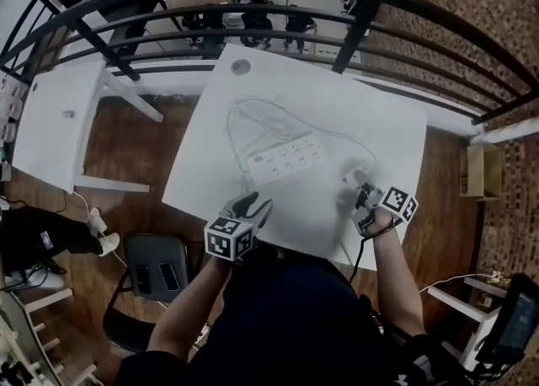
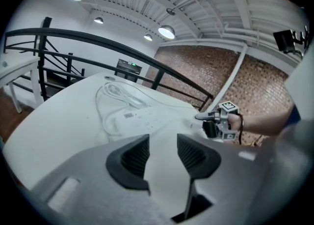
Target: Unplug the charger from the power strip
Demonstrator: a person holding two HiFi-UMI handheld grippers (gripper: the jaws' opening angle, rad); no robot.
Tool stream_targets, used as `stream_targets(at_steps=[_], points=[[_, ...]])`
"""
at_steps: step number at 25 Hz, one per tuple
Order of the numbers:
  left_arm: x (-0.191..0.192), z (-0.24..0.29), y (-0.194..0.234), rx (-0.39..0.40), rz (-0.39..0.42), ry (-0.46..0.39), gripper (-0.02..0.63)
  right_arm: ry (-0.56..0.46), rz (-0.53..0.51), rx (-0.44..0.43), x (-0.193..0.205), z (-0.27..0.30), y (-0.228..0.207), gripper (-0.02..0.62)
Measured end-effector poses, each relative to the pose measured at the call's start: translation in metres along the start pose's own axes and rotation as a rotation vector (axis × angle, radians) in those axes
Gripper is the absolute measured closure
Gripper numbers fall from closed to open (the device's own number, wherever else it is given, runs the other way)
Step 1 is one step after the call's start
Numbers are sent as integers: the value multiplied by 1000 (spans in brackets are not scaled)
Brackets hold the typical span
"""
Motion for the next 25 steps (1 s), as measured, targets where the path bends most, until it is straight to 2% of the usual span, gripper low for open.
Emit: stream_targets(at_steps=[4,13,17,21,25], points=[[-4,1,1,1,15,-3,426,36,22,-19,9,2,-3,451],[-3,-1,0,5,15,-2,426,17,-27,73,3,-7,-9,417],[1,-2,-1,9,27,9,426,8,-116,136,-4,-16,-9,311],[-1,-7,-5,12,41,3,426,-13,-194,193,-12,-31,-3,313],[-7,-15,-10,21,33,3,426,-41,-234,172,-21,-43,18,321]])
Point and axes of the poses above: the fingertips, and each gripper's own axes: z forward along the fingers, y to its left, x out of its underside, the point moved 6 cm from there along -z, backward along the fingers, and after that the axes turned 12 degrees about -z, right-handed, at the moved point
